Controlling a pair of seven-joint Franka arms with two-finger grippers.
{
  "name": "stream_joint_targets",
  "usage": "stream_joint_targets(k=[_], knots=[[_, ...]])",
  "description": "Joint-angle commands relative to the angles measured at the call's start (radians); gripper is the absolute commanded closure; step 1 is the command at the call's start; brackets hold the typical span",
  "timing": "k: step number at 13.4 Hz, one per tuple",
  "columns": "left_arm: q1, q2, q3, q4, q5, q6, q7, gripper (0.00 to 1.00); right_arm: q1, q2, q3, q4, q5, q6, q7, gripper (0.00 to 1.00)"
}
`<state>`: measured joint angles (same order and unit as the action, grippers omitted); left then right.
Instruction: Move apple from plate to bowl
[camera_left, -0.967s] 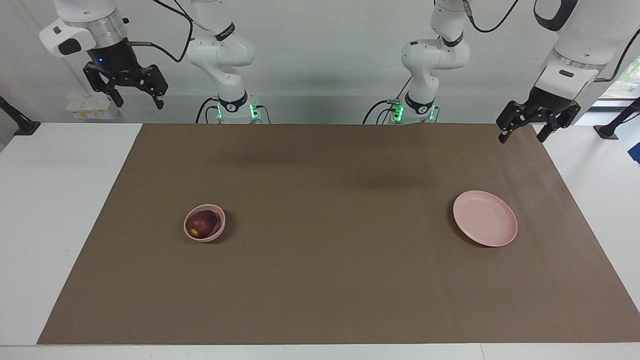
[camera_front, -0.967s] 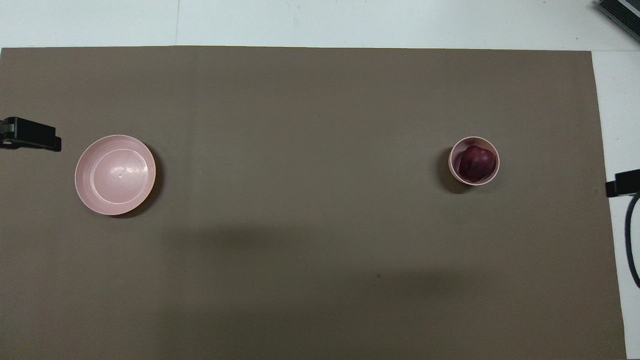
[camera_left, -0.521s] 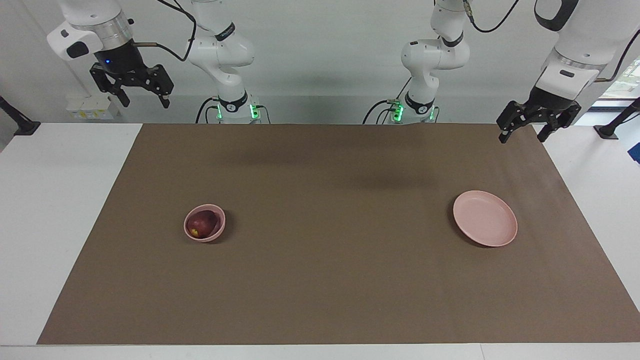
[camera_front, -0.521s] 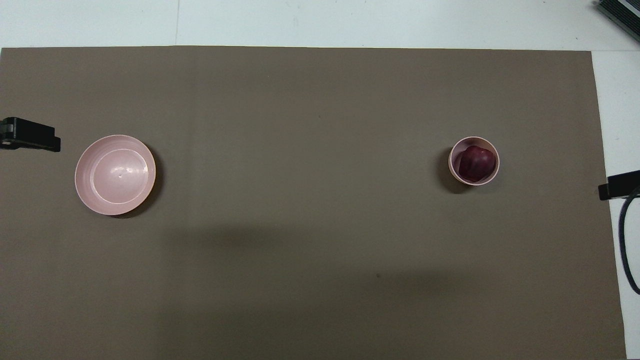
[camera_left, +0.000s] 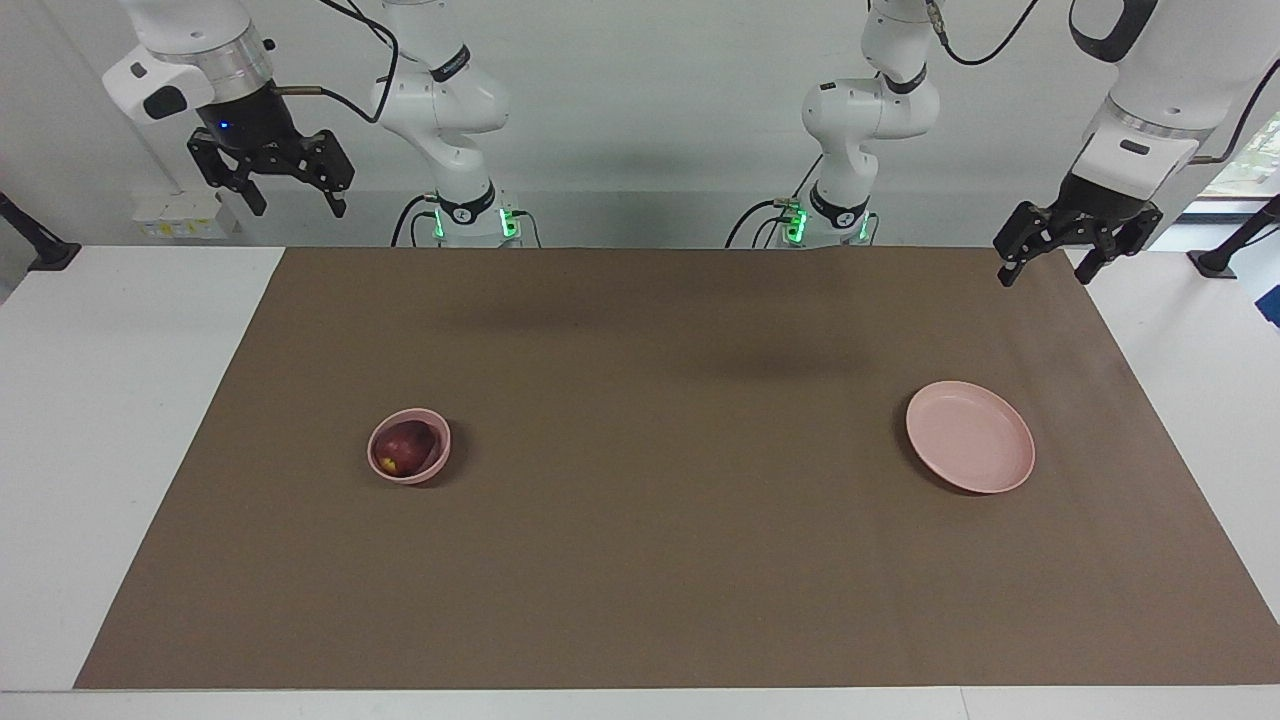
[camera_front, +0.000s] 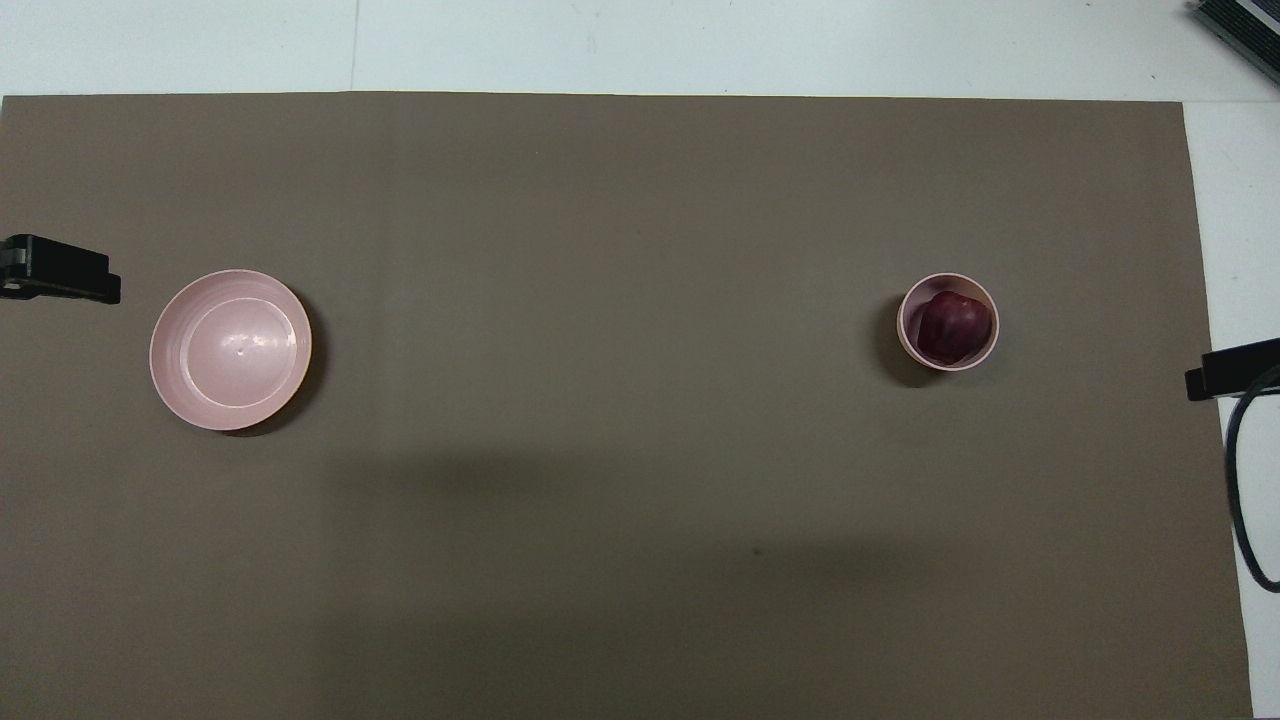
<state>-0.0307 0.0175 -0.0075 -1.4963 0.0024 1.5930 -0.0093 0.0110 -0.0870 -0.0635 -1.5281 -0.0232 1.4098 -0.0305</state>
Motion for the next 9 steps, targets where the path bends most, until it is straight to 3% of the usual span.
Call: stream_joint_targets(k=[1,3,9], knots=[[0.012,0.005,-0.005,0.013,0.011,0.002,0.0,0.0,-0.003,-0.016,-0.001,-0.01,0.022,-0.011,-0.02,0.0],[0.006,0.015,-0.005,0.025,-0.001,0.022,-0.011,0.0,-0.002,-0.016,0.001,-0.01,0.022,-0.009,-0.019,0.0],[-0.006,0.005,-0.02,0.041,0.005,-0.079,0.018,0.0,-0.003,-0.016,-0.001,-0.01,0.016,-0.008,-0.019,0.0]])
